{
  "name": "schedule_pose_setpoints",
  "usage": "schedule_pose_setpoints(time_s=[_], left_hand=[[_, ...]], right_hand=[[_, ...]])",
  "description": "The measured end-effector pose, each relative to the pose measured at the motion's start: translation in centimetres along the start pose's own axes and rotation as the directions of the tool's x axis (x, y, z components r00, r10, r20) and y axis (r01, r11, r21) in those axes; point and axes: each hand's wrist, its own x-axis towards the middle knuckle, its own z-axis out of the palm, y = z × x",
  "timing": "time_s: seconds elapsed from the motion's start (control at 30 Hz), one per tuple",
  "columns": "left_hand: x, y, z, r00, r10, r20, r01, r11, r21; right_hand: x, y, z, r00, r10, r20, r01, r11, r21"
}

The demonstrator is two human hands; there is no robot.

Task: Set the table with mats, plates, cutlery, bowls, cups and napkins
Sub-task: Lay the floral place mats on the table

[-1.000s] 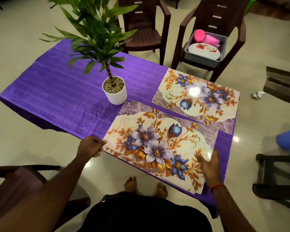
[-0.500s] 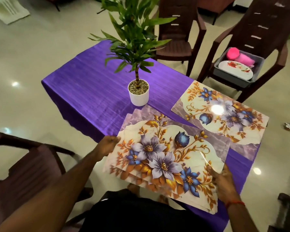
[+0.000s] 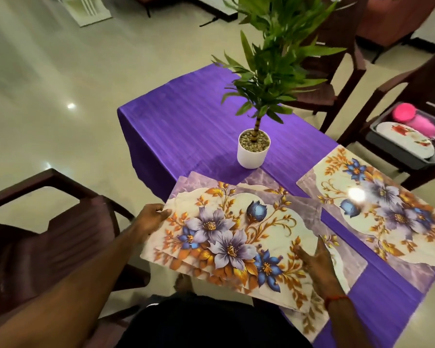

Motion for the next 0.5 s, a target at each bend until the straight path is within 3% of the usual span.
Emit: schedule_pose_setpoints(time_s=[0.23,0.5], left_hand=[[4.1,0.8,-5.5,0.997,-0.016,-0.076,0.007,0.994,-0.108],[9.6,1.5,-13.6,0.988,0.061,-0.143,-0.079,0.989,-0.124]], right_hand=[[3.1,-1.6,7.0,0.998,0.012,-0.056,-0.012,1.0,-0.007],[4.4,-5.4,17.1,0.997,-0.066,-0.051,0.062,0.995,-0.073]])
